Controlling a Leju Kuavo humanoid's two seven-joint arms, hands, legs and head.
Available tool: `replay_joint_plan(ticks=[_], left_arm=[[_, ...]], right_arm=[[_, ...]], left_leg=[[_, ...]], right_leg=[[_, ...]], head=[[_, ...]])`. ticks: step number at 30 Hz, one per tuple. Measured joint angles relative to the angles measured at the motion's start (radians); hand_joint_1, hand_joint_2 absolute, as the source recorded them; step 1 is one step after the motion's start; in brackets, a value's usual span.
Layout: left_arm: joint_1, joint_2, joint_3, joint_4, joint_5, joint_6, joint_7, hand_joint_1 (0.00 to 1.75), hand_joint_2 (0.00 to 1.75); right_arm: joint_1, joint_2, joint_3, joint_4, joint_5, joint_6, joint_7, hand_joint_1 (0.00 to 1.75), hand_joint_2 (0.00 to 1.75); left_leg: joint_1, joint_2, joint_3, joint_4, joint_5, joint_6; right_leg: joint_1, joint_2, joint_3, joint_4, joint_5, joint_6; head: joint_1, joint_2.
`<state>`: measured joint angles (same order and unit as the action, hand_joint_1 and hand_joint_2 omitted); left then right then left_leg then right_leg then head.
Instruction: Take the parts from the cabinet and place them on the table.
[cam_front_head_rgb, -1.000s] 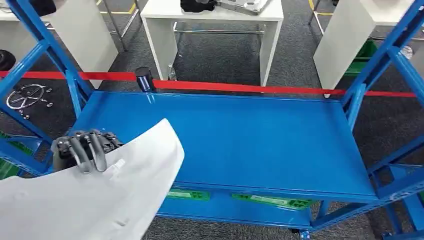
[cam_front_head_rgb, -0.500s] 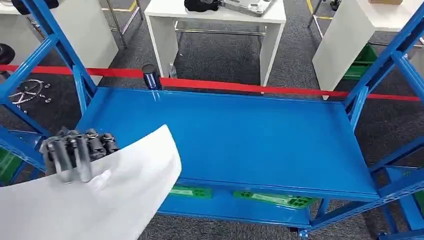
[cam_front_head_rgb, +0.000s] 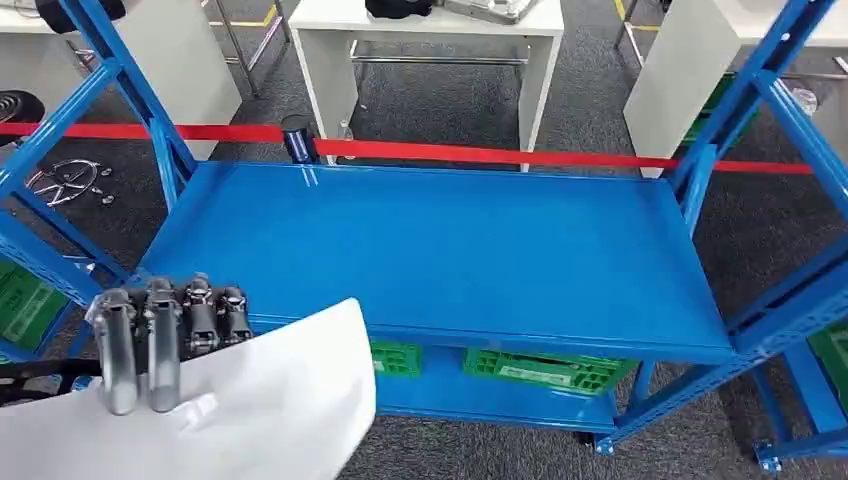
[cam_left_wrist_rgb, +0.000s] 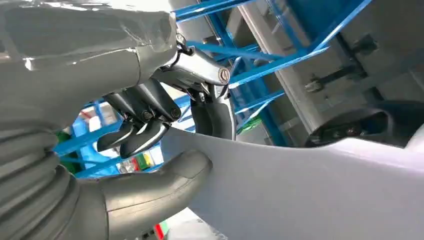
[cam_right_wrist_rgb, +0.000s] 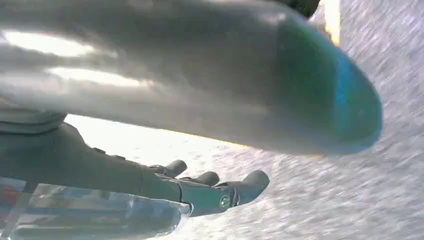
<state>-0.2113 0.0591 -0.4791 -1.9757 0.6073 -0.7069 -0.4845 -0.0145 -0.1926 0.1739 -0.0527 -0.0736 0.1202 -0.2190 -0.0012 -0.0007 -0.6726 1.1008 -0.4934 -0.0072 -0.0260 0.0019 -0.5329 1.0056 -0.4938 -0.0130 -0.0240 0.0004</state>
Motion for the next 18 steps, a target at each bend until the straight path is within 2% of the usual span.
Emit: replay_joint_plan(ticks=[1, 2, 3, 4, 5, 6, 7, 8, 9, 10, 12, 13, 14, 15, 16, 17, 18], left_arm=[[-0.001, 0.000, -0.002, 0.000, 0.000, 0.001, -0.001, 1.75, 1.75], [-0.001, 0.000, -0.004, 0.000, 0.000, 0.001, -0.001, 1.75, 1.75], [-0.001, 0.000, -0.005, 0.000, 0.000, 0.001, -0.001, 1.75, 1.75], [-0.001, 0.000, -0.006, 0.002, -0.001, 0.001, -0.001, 1.75, 1.75], [-0.004, 0.000, -0.008, 0.003, -0.004, 0.001, -0.001, 1.75, 1.75], [-0.010, 0.000, -0.013, 0.004, -0.011, 0.005, -0.001, 1.75, 1.75], [-0.016, 0.000, -0.018, 0.005, -0.013, 0.006, 0.000, 1.75, 1.75], [-0.021, 0.000, -0.020, 0.005, -0.016, 0.006, -0.001, 1.75, 1.75], [-0.023, 0.000, -0.021, 0.006, -0.017, 0.007, 0.000, 1.75, 1.75], [-0.025, 0.000, -0.023, 0.006, -0.017, 0.007, -0.001, 1.75, 1.75], [-0.029, 0.001, -0.024, 0.008, -0.023, 0.007, -0.001, 1.75, 1.75], [-0.030, 0.000, -0.025, 0.008, -0.025, 0.008, -0.002, 1.75, 1.75], [-0.032, 0.000, -0.027, 0.008, -0.029, 0.009, -0.003, 1.75, 1.75], [-0.036, 0.000, -0.030, 0.009, -0.032, 0.011, -0.003, 1.75, 1.75], [-0.037, 0.000, -0.031, 0.009, -0.035, 0.015, -0.004, 1.75, 1.75], [-0.037, 0.001, -0.032, 0.010, -0.044, 0.019, -0.003, 1.75, 1.75], [-0.037, 0.001, -0.033, 0.009, -0.053, 0.024, -0.003, 1.75, 1.75]], right_arm=[[0.000, -0.002, 0.008, 0.005, -0.010, -0.007, 0.008, 0.00, 0.00], [0.001, -0.008, 0.017, 0.010, -0.016, -0.012, 0.013, 0.00, 0.00], [0.001, -0.011, 0.027, 0.014, -0.019, -0.013, 0.016, 0.00, 0.00], [0.001, -0.016, 0.036, 0.018, -0.022, -0.013, 0.018, 0.00, 0.00], [0.001, -0.017, 0.049, 0.021, -0.031, -0.006, 0.017, 0.00, 0.00], [0.001, -0.017, 0.066, 0.024, -0.052, 0.011, 0.013, 0.00, 0.00], [0.000, -0.017, 0.081, 0.026, -0.065, 0.022, 0.011, 0.00, 0.00], [-0.001, -0.013, 0.094, 0.027, -0.073, 0.029, 0.010, 0.00, 0.00], [-0.001, -0.007, 0.104, 0.027, -0.078, 0.030, 0.010, 0.00, 0.00], [-0.001, -0.010, 0.111, 0.029, -0.080, 0.031, 0.009, 0.00, 0.00], [-0.002, -0.005, 0.126, 0.031, -0.087, 0.038, 0.007, 0.00, 0.00], [0.000, -0.005, 0.131, 0.034, -0.092, 0.044, 0.002, 0.00, 0.00], [-0.001, -0.003, 0.136, 0.037, -0.099, 0.052, -0.004, 0.00, 0.00], [0.000, -0.004, 0.143, 0.037, -0.105, 0.062, -0.008, 0.00, 0.00], [0.000, -0.005, 0.153, 0.037, -0.109, 0.071, -0.011, 0.00, 0.00], [0.001, -0.006, 0.161, 0.037, -0.116, 0.077, -0.016, 0.00, 0.00], [0.000, -0.006, 0.169, 0.038, -0.120, 0.083, -0.021, 0.00, 0.00]], left_leg=[[0.004, 0.000, -0.020, 0.078, -0.058, -0.005], [0.006, 0.000, -0.038, 0.154, -0.097, -0.008], [0.006, 0.000, -0.049, 0.217, -0.117, -0.009], [0.006, 0.000, -0.039, 0.231, -0.106, -0.007], [0.006, 0.000, -0.006, 0.198, -0.076, -0.004], [0.004, 0.000, 0.053, 0.117, -0.037, 0.003], [0.002, -0.001, 0.120, 0.022, -0.012, 0.015], [-0.006, -0.003, 0.181, -0.074, -0.025, 0.032], [-0.008, -0.002, 0.211, -0.120, -0.043, 0.041], [-0.016, -0.002, 0.205, -0.116, -0.033, 0.035], [-0.026, -0.001, 0.197, -0.121, -0.018, 0.045], [-0.025, 0.001, 0.189, -0.139, 0.001, 0.054], [-0.014, 0.008, 0.193, -0.158, 0.023, 0.057], [-0.014, 0.006, 0.176, -0.161, 0.038, 0.065], [-0.014, 0.006, 0.158, -0.159, 0.051, 0.064], [-0.014, 0.006, 0.141, -0.158, 0.063, 0.064], [-0.015, 0.006, 0.124, -0.157, 0.075, 0.064]], right_leg=[[0.001, 0.000, -0.011, 0.001, 0.009, -0.002], [0.003, 0.000, -0.022, 0.002, 0.018, -0.001], [0.004, 0.000, -0.034, 0.003, 0.026, -0.001], [0.005, 0.000, -0.044, 0.003, 0.035, 0.000], [0.008, 0.000, -0.053, 0.003, 0.042, 0.002], [0.011, 0.001, -0.062, 0.003, 0.050, 0.002], [0.013, 0.001, -0.067, 0.002, 0.057, 0.003], [0.010, 0.002, -0.067, 0.002, 0.062, 0.005], [0.017, 0.002, -0.071, 0.002, 0.069, 0.014], [0.003, 0.001, -0.071, -0.002, 0.077, 0.021], [-0.001, 0.001, -0.074, -0.008, 0.093, 0.036], [0.004, 0.002, -0.074, -0.018, 0.106, 0.043], [-0.001, 0.001, -0.083, -0.009, 0.088, 0.037], [0.003, 0.001, -0.111, 0.036, 0.035, 0.024], [0.003, 0.001, -0.137, 0.111, -0.022, 0.014], [0.001, 0.001, -0.162, 0.192, -0.068, 0.012], [0.002, 0.001, -0.178, 0.261, -0.091, 0.017]], head=[[0.001, 0.000], [0.000, 0.000], [0.000, 0.000], [0.000, 0.000], [0.000, 0.000], [0.000, 0.000], [0.000, 0.000], [0.001, 0.000], [0.003, 0.000], [0.000, 0.000], [-0.002, 0.000], [-0.002, 0.000], [0.000, 0.000], [0.001, 0.000], [0.005, 0.000], [0.007, 0.000], [0.006, 0.000]])
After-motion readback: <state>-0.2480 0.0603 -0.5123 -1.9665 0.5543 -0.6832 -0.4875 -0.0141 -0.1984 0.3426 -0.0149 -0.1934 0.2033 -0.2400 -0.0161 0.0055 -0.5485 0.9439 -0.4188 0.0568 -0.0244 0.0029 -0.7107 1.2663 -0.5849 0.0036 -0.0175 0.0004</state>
